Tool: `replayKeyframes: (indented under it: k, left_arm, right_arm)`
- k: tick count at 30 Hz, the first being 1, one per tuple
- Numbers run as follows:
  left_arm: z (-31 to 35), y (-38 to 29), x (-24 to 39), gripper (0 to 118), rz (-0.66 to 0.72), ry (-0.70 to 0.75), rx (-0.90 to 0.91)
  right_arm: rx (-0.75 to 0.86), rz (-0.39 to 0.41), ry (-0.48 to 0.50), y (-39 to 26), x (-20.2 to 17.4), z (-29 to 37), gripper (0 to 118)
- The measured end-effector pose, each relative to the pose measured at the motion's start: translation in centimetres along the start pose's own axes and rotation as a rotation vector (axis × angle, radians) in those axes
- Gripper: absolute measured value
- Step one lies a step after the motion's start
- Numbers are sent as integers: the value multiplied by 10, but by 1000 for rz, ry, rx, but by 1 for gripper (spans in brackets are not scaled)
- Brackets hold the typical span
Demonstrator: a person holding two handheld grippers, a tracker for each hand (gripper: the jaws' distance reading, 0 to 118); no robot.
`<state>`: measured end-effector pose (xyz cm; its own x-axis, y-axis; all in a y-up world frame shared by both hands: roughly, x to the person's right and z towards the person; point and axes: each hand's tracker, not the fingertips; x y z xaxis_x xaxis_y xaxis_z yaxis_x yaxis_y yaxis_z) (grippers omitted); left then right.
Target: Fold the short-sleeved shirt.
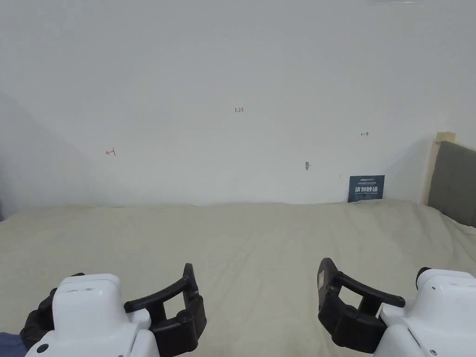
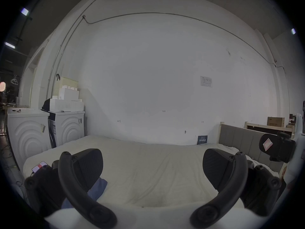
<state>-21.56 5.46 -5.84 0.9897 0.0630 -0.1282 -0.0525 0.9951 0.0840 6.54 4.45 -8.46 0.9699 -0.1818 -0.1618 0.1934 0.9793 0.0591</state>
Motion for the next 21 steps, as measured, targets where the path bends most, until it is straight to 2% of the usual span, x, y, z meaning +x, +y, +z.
replayKeyframes:
  k: [4, 7, 11, 17, 19, 21]
  left_arm:
    - [0, 2, 1, 118, -35, 0, 1]
    - [0, 2, -1, 118, 11, -22, -6]
    - [-5, 0, -4, 118, 50, -22, -29]
    - [-4, 1, -5, 118, 28, -10, -34]
    - [-4, 2, -4, 111, -10, -19, -36]
    - [-3, 1, -1, 93, -40, -15, -34]
  right_arm:
    - [-5, 15, -21, -3, -2, -2, 118]
    - [12, 51, -38, -4, -3, 0, 118]
    - [13, 77, -27, -1, -4, -1, 118]
    - [-12, 82, 5, 0, -5, -2, 118]
    - [-10, 84, 8, 0, -6, -1, 118]
    - [-11, 100, 13, 0, -10, -1, 118]
